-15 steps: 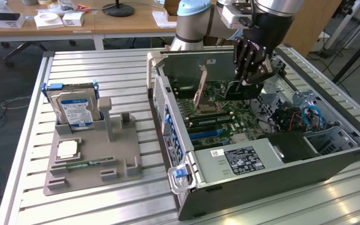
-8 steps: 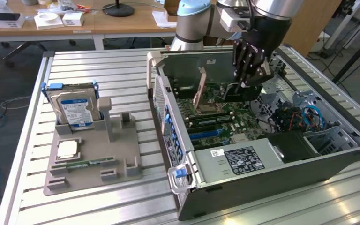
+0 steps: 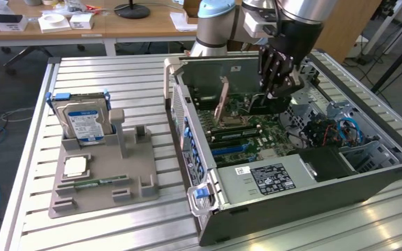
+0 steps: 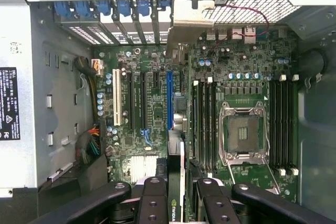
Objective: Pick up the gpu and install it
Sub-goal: 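Insert the gpu into the slot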
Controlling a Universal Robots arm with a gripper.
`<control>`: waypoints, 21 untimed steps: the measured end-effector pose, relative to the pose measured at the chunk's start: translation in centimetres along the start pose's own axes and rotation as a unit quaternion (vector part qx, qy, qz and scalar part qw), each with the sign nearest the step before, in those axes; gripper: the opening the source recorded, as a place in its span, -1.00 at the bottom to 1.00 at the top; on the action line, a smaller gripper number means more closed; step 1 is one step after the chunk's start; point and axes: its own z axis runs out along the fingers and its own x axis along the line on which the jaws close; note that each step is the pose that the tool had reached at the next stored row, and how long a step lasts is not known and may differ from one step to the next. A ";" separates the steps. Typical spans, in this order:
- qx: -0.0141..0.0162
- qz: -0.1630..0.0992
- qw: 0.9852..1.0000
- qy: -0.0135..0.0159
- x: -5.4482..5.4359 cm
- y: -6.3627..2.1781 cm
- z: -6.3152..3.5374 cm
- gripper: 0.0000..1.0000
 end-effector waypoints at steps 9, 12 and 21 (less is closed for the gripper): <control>0.001 -0.001 1.000 0.000 0.0 0.10 1.31 -0.47; 0.001 -0.001 1.000 0.000 0.0 0.11 1.67 -0.47; 0.001 -0.003 1.000 0.000 0.0 0.10 2.92 -0.47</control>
